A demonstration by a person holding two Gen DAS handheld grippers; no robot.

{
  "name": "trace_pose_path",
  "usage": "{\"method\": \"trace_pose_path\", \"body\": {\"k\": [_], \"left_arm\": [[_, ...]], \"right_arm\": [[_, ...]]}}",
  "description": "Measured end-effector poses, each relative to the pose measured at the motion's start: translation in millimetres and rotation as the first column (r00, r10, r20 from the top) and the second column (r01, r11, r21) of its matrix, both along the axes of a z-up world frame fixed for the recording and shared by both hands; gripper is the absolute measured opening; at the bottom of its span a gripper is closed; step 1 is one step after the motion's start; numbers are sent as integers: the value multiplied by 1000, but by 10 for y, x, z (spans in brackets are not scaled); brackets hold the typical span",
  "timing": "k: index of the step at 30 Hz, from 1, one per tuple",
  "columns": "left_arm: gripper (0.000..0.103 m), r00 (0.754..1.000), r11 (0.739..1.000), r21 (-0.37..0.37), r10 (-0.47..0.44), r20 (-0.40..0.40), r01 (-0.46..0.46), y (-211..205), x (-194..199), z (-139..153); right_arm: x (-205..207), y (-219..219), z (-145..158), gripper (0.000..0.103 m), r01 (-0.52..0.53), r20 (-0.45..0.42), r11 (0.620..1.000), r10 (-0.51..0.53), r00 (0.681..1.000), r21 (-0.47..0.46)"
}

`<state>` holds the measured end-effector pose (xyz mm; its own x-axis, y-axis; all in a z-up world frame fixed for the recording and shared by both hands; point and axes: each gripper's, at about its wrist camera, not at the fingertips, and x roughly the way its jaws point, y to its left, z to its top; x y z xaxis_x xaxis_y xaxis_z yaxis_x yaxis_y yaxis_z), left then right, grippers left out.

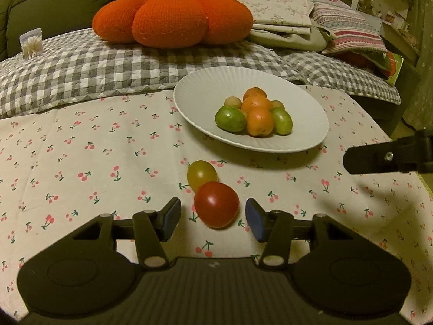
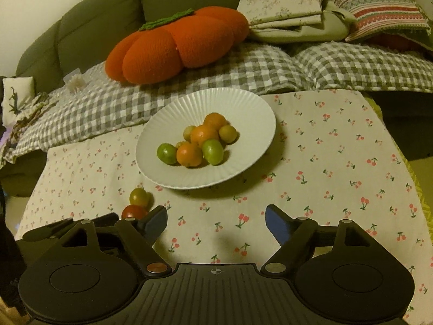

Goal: Organize fruits
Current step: 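Grasp the red tomato with the left tool while the right tool approaches a yellow-green fruit, then grasp the yellow-green fruit with the right tool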

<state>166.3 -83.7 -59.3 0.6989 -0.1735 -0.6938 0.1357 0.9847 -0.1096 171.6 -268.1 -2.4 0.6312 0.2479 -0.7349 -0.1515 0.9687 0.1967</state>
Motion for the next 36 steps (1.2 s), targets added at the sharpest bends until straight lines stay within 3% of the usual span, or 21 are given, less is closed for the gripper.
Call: {"method": "trace_pose_path", "body": {"k": [2, 4, 15, 19, 23, 30, 36], "left_arm": [[46, 1000, 1000, 4, -7, 2, 7, -11, 11, -14], [36, 1000, 1000, 10, -15, 0, 15, -22, 18, -27], [35, 1000, 1000, 14, 4, -1, -4, 85, -88, 110], [35, 996, 996, 61, 73, -41, -71, 207, -167, 185], [35, 981, 988, 29, 157, -115, -155, 439, -226, 218], [35, 957, 967, -6, 253, -138, -257, 745, -356, 317], [35, 947, 958, -5, 281, -157, -286, 818, -321, 273]], "right_arm": [[5, 4, -2, 81, -4, 1, 1000, 4, 1000, -4], [10, 8, -8, 81, -4, 2, 1000, 4, 1000, -7], [43, 68, -81, 81, -18, 0, 1000, 18, 1000, -20], [52, 169, -144, 81, -45, -5, 999, 45, 999, -30], [47, 308, -212, 81, -84, 6, 995, 84, 996, -48], [43, 618, -353, 81, -195, 52, 979, 198, 979, -57], [112, 843, -480, 79, -261, 106, 963, 268, 958, -71]]}}
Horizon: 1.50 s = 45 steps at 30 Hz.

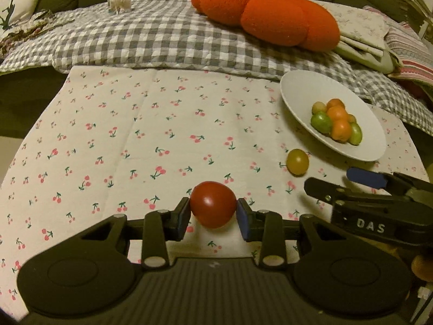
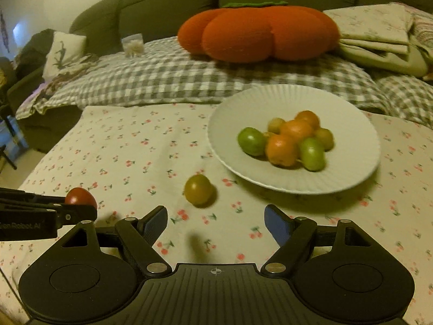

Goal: Organize fruits
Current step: 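Grasp the yellow-green fruit with the right tool, then carry the red tomato and yellow-green fruit over the plate with both tools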

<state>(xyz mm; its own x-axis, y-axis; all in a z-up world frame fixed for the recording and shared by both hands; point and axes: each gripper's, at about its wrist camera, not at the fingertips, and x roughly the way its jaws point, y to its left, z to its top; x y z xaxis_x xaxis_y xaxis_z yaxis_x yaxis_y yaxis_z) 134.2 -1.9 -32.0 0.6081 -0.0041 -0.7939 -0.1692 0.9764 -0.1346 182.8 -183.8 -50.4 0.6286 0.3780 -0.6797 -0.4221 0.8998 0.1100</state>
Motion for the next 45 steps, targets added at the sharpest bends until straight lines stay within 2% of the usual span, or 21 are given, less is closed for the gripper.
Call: {"method": "trace_pose_path", "body": {"k": [5, 11, 15, 19, 21, 27, 34, 45], "left_arm": [[35, 1000, 1000, -19, 4, -13, -4, 43, 13, -22], [35, 1000, 999, -38, 19, -23, -20, 104, 3, -42], [35, 1000, 999, -47, 13, -25, -14, 96, 11, -46], [35, 1000, 999, -46, 10, -24, -11, 86, 13, -46], [35, 1000, 999, -44, 9, -22, -10, 86, 12, -42], [35, 1000, 999, -39, 6, -11, -6, 77, 4, -24], [35, 1000, 1000, -31, -2, 4, 2, 47, -3, 2], [35, 999, 1000, -16, -24, 27, 25, -18, -20, 40]], "right_arm": [[90, 113, -95, 77, -11, 14, 1000, 11, 1000, -25], [174, 200, -198, 67, -25, 20, 999, 26, 999, -46], [187, 290, -228, 54, -48, 42, 996, 51, 998, -73], [222, 305, -211, 31, -38, 44, 998, 40, 998, -55], [220, 307, -209, 25, -41, 48, 998, 44, 998, -57], [168, 266, -131, 24, -37, 57, 998, 39, 998, -41], [87, 251, -21, 24, -42, -2, 999, 42, 999, -11], [-95, 136, 288, 25, -49, -22, 998, 50, 999, 39]]}}
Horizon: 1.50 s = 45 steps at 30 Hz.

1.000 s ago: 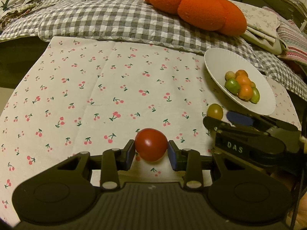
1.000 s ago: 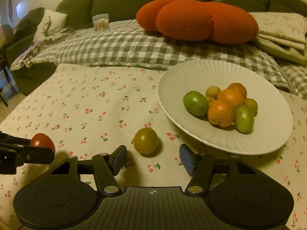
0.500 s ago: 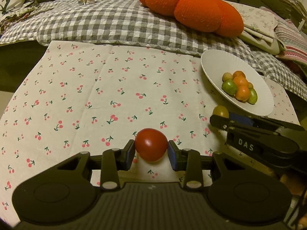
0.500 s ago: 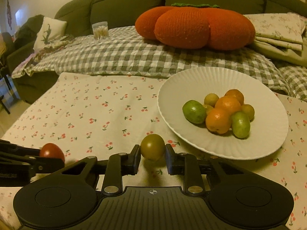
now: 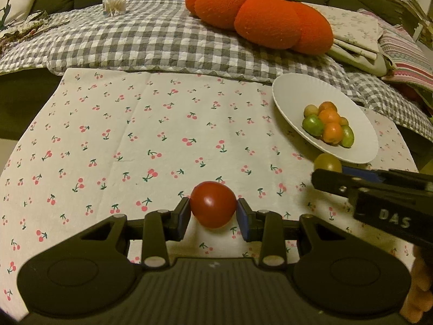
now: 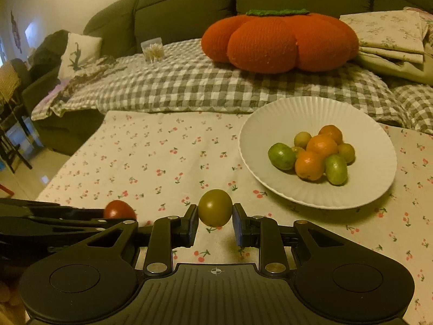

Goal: Organize fruits
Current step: 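Carry the red tomato and yellow-green fruit over the plate with both tools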

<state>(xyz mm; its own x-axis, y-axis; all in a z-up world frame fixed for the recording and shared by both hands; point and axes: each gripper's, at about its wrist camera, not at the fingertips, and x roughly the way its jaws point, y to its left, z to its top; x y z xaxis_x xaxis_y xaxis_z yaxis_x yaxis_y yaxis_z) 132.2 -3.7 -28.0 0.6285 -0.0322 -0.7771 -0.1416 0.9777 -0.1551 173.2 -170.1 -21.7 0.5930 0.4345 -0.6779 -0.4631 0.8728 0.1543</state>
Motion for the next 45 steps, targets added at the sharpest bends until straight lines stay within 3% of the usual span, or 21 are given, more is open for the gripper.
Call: {"method": "trace_pose_path", "body": {"k": [21, 29, 45], "left_arm": [[35, 991, 995, 53, -87, 102, 82, -269, 0, 129], [35, 985, 995, 32, -102, 139, 99, -294, 29, 176], [35, 964, 983, -12, -178, 198, 184, -487, 451, 392]], "right_arm": [[-40, -455, 341, 25, 87, 30, 995, -89, 996, 52], [14, -653, 473, 25, 144, 82, 988, -148, 986, 46], [285, -1115, 576, 25, 266, 75, 959, -273, 959, 95]]}}
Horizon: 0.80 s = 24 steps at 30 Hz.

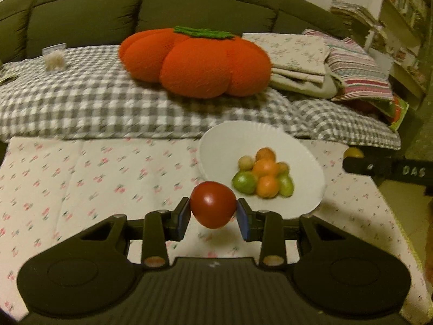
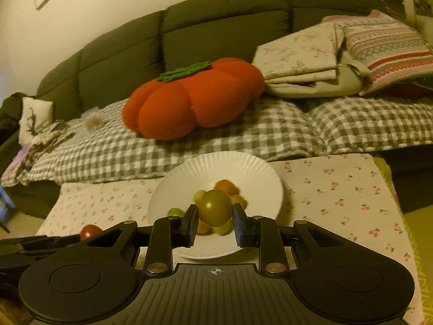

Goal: Organize fruits
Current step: 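Carry the red tomato and yellow-green fruit over the plate with both tools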

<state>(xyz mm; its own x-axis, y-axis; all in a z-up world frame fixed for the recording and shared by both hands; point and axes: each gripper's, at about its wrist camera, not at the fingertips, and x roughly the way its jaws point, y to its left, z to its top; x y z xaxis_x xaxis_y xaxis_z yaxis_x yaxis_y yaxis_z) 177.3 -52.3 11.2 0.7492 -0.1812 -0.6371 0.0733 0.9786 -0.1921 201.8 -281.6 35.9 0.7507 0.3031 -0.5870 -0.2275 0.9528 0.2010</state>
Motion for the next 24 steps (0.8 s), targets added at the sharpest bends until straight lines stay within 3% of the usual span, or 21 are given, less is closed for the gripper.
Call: {"method": "trace_pose_path", "body": {"k": [9, 15, 24], "left_arm": [[35, 999, 998, -44, -45, 14, 45, -93, 494, -55], [35, 997, 997, -8, -70, 9, 70, -148, 744, -141], [35, 995, 995, -20, -101, -8, 101, -222, 909, -284]], "right_arm": [[276, -140, -138, 25, 53, -22, 998, -53, 998, -17], [454, -92, -346, 25, 43, -50, 997, -45, 998, -57], [529, 40, -523, 25, -2, -55, 994, -4, 998, -113]]}}
